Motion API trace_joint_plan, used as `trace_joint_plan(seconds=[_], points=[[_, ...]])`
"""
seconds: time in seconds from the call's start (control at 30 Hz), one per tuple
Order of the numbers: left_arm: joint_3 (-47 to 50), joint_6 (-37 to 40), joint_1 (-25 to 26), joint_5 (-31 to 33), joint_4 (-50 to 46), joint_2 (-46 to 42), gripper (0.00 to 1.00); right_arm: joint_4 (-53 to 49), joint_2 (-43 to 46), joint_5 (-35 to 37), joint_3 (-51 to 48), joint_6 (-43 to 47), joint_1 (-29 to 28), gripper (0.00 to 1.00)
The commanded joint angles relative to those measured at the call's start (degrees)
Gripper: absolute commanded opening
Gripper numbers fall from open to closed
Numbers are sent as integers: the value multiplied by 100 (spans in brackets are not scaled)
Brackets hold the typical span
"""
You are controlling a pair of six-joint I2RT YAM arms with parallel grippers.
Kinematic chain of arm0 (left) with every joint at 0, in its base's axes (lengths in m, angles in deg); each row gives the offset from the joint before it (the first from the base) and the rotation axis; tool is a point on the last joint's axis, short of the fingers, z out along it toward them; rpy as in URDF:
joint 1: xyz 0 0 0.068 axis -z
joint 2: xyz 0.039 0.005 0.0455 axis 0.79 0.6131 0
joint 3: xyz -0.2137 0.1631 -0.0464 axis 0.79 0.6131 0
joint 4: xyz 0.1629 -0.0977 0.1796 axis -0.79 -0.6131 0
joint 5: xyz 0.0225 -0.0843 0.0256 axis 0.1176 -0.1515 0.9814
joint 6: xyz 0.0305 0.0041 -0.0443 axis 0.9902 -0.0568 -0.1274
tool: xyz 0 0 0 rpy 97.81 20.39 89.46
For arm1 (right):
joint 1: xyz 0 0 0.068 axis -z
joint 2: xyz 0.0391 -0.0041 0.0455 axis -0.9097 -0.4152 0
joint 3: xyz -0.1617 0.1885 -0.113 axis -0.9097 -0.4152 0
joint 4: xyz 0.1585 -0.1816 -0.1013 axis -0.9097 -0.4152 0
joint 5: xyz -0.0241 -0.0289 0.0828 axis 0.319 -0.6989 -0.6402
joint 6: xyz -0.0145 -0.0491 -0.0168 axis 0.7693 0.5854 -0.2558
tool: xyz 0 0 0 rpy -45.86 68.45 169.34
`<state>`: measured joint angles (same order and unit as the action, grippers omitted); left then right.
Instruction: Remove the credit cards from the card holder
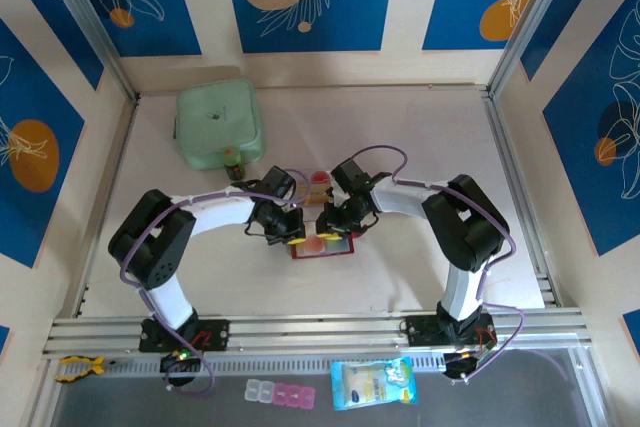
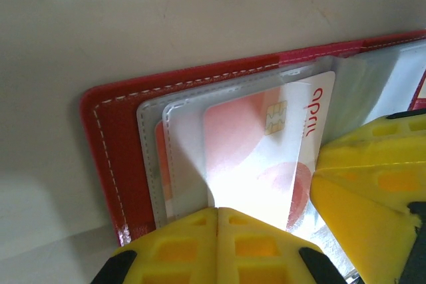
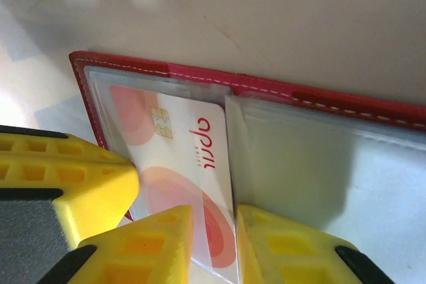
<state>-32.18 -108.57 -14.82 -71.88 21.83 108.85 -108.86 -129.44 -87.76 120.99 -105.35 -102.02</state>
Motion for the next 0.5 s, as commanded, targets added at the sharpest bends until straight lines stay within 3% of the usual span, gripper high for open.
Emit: trace_joint_plan(seconds=[0.0, 0.47], points=[[35, 143, 42, 206, -327, 95, 0, 258, -50, -468, -137, -131, 51, 25], [17, 147, 29, 206, -345, 65, 0, 558, 222, -670, -325, -251, 131, 21]])
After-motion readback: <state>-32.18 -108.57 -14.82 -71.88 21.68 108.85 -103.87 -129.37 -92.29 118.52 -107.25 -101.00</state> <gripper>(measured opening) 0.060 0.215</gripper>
